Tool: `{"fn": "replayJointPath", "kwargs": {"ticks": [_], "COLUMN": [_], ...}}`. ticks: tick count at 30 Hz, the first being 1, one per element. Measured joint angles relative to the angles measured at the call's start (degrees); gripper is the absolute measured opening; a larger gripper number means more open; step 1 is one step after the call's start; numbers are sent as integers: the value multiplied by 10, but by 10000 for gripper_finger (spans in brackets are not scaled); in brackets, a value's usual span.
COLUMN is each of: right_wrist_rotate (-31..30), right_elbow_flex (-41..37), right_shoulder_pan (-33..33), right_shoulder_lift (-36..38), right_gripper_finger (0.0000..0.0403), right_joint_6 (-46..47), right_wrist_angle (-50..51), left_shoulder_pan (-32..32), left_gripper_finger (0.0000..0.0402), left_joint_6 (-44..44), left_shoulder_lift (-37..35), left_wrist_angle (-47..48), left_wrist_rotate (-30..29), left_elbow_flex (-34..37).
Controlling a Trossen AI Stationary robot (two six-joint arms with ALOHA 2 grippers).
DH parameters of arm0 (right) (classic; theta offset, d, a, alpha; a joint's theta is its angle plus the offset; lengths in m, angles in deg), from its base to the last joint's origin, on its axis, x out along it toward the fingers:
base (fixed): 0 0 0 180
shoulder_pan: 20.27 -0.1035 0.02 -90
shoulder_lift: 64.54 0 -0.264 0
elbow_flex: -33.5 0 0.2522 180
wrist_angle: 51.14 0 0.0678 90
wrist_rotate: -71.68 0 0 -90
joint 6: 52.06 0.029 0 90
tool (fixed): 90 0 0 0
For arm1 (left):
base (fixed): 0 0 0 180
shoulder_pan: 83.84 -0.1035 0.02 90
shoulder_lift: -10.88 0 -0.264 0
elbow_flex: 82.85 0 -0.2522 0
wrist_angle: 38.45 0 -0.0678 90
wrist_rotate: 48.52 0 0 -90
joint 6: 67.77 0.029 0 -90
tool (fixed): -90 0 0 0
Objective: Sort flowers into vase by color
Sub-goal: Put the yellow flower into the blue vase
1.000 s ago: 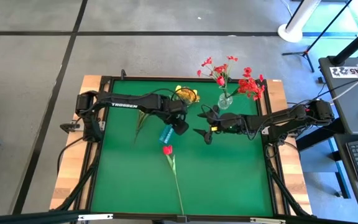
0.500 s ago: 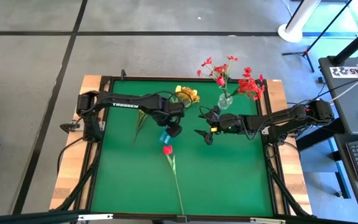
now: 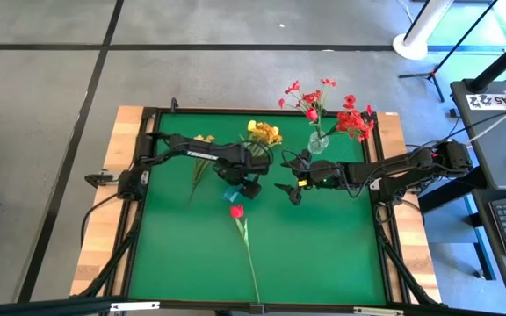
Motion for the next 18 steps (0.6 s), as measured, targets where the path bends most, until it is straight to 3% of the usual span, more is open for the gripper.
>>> {"fn": "replayJointPath", "kwargs": {"ticks": [9,18], "right_wrist_rotate": [0,-15], "right_elbow_flex": [0,0], "right_shoulder_pan": [0,0], "right_shoulder_lift": [0,0], "right_gripper_finger": [367,367], "right_joint_6": [4,6], "right_wrist_angle": [9,9], "left_shoulder_pan": [-5,-6], "left_gripper_finger": [241,241], "left_joint_6": [1,17], "left_shoulder_lift": [12,-32], "left_wrist_angle": [-12,-24], "left_wrist_rotate": [2,-15], "left_elbow_flex": [-1,0]}}
